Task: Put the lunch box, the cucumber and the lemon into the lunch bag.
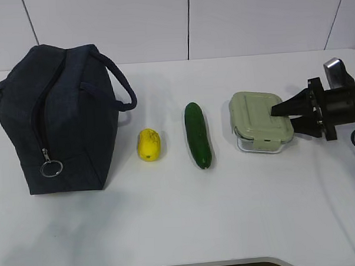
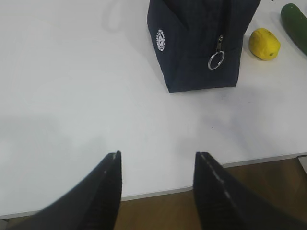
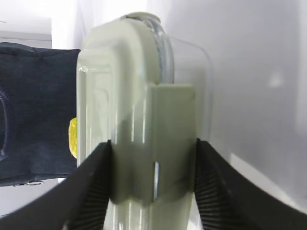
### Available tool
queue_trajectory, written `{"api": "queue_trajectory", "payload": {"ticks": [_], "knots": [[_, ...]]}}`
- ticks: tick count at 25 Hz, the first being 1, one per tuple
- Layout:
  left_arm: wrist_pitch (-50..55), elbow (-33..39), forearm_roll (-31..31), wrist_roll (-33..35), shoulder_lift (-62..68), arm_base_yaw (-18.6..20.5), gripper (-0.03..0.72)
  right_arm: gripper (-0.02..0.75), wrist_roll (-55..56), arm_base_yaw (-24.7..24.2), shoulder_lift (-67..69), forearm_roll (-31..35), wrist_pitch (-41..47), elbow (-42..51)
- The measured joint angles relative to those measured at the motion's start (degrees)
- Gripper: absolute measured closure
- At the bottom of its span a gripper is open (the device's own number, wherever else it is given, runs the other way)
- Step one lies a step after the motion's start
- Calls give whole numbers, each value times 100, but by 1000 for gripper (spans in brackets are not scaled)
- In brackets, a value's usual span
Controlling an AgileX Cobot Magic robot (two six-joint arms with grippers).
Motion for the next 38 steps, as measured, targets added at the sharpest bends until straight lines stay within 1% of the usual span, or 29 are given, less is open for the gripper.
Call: {"api": "queue_trajectory", "payload": {"ticks": [9, 15, 19, 29, 32, 38], "knots": [[-10, -52, 39, 0, 39, 0, 338, 348, 91, 0, -374, -168, -209, 0], [79, -453, 39, 0, 493, 0, 338, 348, 216, 12, -554, -195, -209, 0], [-219, -808, -59, 0, 956, 0, 338, 348, 330, 12, -629, -215, -209, 0], [-1061, -1457, -506, 0, 2599, 0, 338, 349, 432, 12, -797, -192, -198, 0], [-1389, -1543, -801, 72, 3190, 0, 338, 349, 541, 12, -806, -114, -198, 0], [-1892, -1809, -1522, 531, 4243, 0, 338, 349, 664, 12, -885, -72, -198, 0]]}}
